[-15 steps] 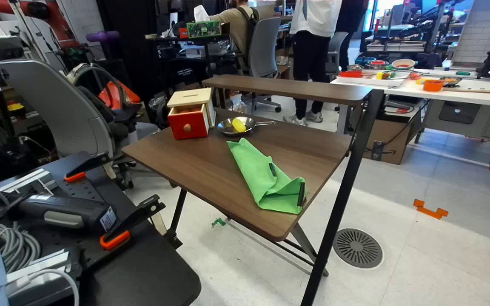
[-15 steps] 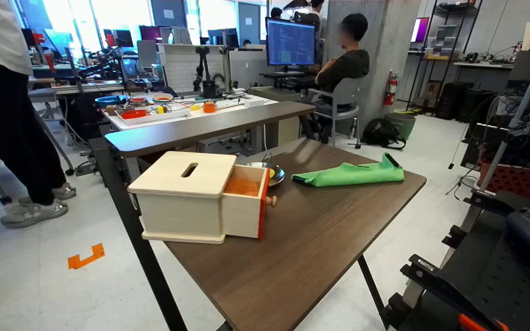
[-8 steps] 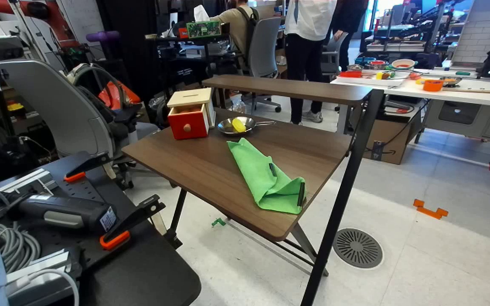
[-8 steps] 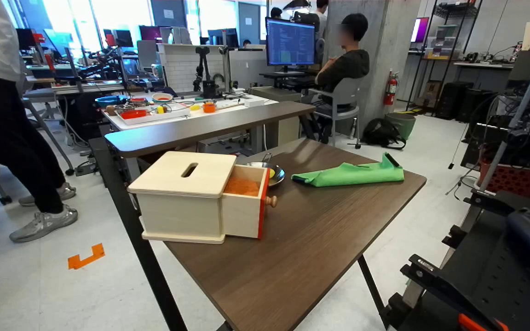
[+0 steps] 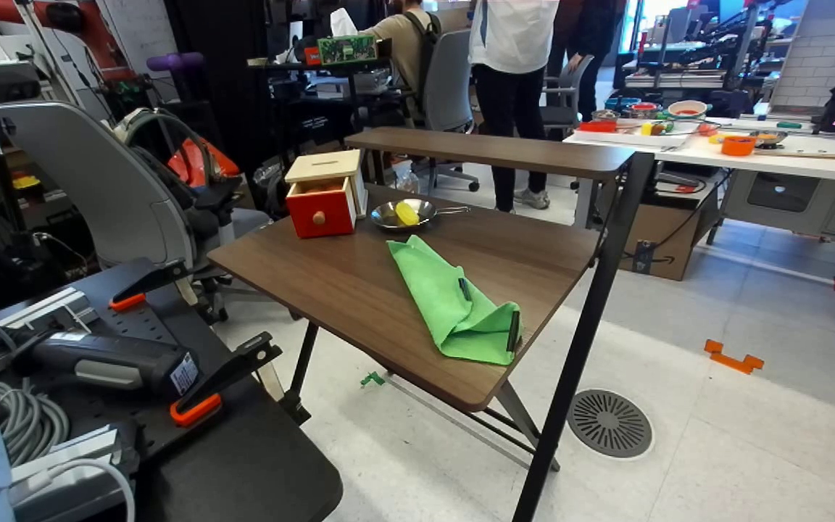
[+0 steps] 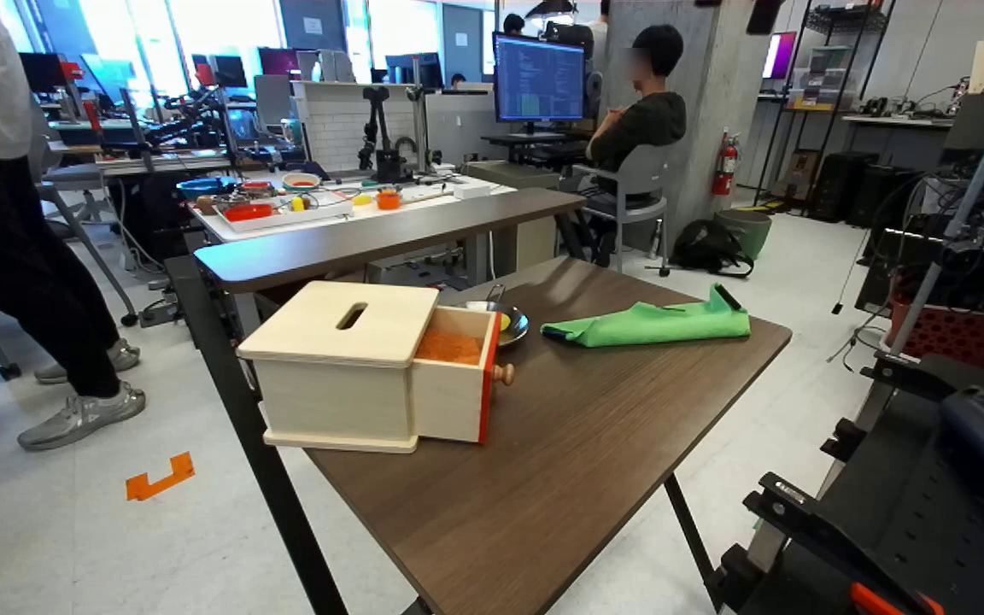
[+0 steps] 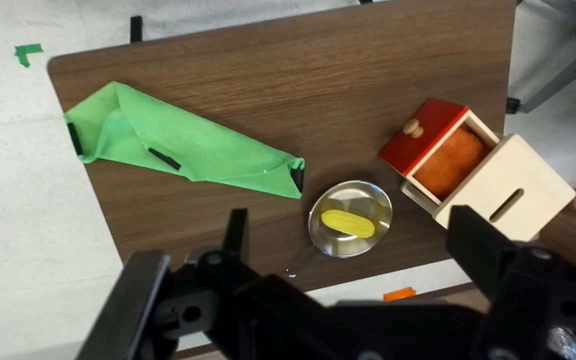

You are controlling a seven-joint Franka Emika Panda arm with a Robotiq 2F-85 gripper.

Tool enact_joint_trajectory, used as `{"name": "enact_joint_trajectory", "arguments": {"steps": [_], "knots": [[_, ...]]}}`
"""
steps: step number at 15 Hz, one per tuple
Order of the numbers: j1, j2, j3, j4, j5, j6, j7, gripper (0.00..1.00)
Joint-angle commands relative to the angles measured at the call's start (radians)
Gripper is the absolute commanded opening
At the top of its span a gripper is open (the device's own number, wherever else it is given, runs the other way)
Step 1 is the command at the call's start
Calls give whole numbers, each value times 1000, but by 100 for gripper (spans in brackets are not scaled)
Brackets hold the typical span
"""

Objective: Remove the maize from the pan

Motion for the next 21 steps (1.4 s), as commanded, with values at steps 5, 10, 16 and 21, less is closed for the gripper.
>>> {"name": "enact_joint_trajectory", "arguments": {"steps": [5,10,16,21], "knots": [[-1,336,90,200,56,203,-152,100],[-13,503,129,343,-24,200,-279,100],[2,692,146,502,-172,206,-357,100],[35,829,158,620,-280,195,-375,100]]}}
